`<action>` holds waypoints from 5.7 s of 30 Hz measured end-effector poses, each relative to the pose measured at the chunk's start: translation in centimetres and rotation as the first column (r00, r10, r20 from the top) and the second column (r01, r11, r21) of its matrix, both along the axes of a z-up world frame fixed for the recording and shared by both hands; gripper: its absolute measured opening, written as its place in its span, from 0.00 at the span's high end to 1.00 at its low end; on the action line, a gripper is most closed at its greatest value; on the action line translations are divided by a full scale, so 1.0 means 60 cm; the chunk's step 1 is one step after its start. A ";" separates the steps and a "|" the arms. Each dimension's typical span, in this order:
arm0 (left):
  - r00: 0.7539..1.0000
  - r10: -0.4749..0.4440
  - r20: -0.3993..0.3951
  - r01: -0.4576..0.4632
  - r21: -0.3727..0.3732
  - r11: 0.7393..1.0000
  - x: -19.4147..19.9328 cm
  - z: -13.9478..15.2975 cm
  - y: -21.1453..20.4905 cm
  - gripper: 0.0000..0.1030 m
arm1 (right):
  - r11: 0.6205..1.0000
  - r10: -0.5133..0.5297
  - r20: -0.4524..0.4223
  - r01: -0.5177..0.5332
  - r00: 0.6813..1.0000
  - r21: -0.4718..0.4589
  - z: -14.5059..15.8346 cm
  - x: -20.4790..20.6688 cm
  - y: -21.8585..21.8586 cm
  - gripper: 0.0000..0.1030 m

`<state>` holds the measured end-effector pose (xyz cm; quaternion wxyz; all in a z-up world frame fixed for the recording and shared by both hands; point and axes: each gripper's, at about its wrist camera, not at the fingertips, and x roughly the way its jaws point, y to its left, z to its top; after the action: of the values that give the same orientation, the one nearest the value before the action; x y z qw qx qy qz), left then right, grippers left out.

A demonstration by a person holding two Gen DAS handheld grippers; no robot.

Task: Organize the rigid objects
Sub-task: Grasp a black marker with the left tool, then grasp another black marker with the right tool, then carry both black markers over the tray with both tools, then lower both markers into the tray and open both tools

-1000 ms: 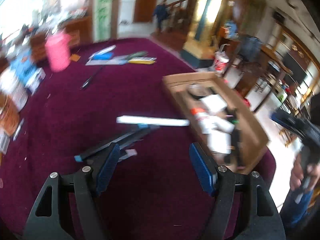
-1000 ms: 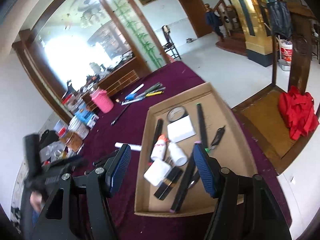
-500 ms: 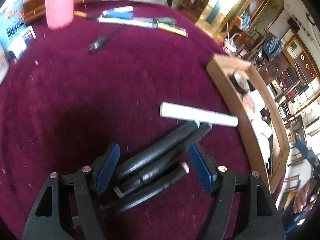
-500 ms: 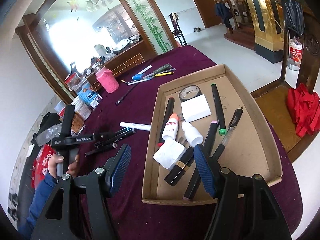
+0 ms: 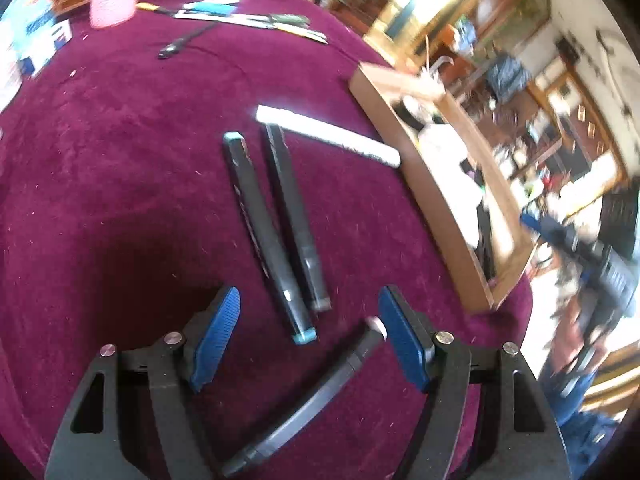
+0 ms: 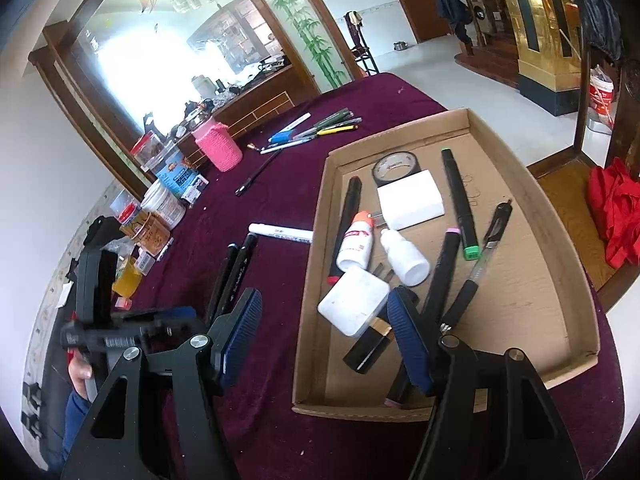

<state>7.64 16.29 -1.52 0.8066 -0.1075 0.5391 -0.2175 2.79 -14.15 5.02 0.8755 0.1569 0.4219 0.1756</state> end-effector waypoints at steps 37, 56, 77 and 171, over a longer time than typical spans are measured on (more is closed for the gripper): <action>0.964 0.258 0.062 -0.264 0.143 0.954 0.005 -0.037 0.105 0.88 | 0.777 0.573 -0.255 -0.615 0.779 -0.133 -0.114 0.050 0.332 0.41; 0.962 0.262 0.077 -0.271 0.148 0.951 0.002 -0.037 0.104 0.88 | 0.610 0.672 -0.238 -0.706 0.702 -0.359 -0.130 -0.077 0.401 0.87; 0.915 0.217 0.342 -0.317 0.274 0.908 -0.050 0.035 0.030 0.88 | 0.927 0.312 0.014 -0.301 0.950 -0.223 -0.063 -0.056 0.234 0.88; 0.964 0.013 0.266 -0.076 0.231 0.970 0.053 0.055 -0.404 0.88 | 0.991 -0.105 -0.010 0.104 0.994 -0.081 -0.020 0.106 -0.143 0.88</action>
<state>10.80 -7.96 1.76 0.8827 0.0081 0.4470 -0.1450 9.16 -22.72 3.79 0.8862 0.1445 0.4259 0.1111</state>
